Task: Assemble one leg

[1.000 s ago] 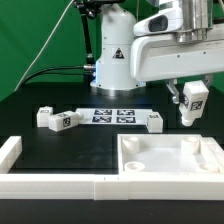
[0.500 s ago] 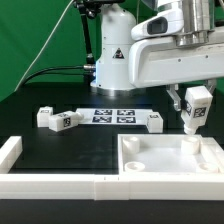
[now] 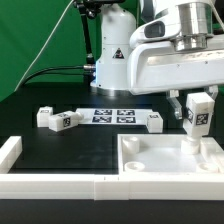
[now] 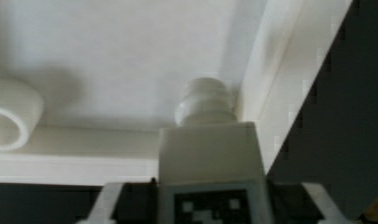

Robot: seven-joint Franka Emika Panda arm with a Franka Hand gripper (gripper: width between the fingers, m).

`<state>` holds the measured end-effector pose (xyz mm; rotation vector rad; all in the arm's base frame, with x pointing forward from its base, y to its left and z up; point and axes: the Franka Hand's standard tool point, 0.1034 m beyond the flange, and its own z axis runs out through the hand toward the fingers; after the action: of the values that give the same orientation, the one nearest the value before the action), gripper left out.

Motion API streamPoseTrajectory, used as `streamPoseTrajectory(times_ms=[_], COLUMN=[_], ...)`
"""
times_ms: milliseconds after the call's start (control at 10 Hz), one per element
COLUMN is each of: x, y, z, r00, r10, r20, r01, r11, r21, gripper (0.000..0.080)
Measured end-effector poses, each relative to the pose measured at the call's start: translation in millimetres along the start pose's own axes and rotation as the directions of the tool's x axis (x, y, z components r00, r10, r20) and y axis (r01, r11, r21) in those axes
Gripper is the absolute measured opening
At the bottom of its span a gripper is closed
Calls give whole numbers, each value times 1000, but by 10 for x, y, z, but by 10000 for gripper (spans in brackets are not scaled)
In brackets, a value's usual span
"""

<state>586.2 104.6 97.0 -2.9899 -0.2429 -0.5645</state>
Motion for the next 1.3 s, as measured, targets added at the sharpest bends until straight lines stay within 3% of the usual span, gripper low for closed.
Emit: streamPoseTrajectory(times_ms=[100,200,600,1000,1300], x=[133,43,49,243,220], y=[47,16,22,35,2], z=[-5,64,93,160,242], r00=[989,991,992,991,992], r10=[-25,-28,-26,-21,-22], r20=[-148,-131,-123,-133,-127], r01=[21,25,24,18,21], r11=[999,999,999,1000,1000], r21=[-30,-26,-25,-20,-17], gripper=[288,288,288,288,288])
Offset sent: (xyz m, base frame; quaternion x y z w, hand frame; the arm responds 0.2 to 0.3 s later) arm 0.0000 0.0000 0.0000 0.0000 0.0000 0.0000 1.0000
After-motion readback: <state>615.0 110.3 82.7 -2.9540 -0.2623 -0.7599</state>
